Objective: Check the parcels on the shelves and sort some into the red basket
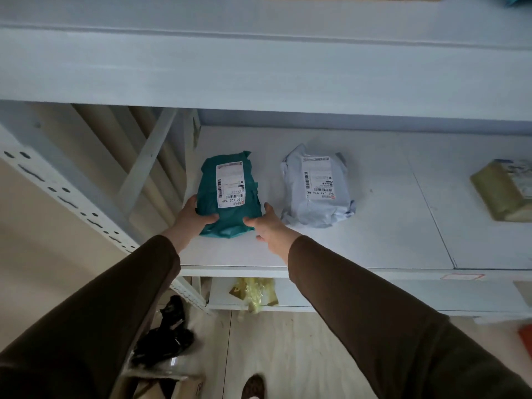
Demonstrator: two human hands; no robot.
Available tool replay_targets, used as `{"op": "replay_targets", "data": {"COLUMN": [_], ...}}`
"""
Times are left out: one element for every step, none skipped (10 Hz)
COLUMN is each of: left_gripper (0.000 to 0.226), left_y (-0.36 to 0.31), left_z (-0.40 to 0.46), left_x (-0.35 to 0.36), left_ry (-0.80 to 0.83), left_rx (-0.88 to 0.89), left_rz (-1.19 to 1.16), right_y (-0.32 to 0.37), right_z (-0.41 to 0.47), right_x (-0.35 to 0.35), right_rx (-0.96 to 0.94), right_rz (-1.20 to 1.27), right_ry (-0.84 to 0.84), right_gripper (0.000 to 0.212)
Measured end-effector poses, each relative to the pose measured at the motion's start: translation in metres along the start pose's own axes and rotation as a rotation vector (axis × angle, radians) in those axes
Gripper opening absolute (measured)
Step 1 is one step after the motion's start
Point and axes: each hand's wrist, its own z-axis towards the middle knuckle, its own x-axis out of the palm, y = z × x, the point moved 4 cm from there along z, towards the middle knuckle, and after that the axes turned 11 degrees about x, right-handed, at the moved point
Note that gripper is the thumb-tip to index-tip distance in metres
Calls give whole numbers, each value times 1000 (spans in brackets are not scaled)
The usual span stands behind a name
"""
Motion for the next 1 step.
{"op": "replay_targets", "data": {"left_gripper": [89], "left_y": [-12], "left_z": [-15], "left_x": [-2], "left_ry": [-59], "left_rx": [32], "left_rz": [114], "right_y": [-3], "right_z": [-27], "right_x": [-9], "right_rx": [-22], "right_rz": [-84], "right_ry": [6], "right_gripper": [80]}}
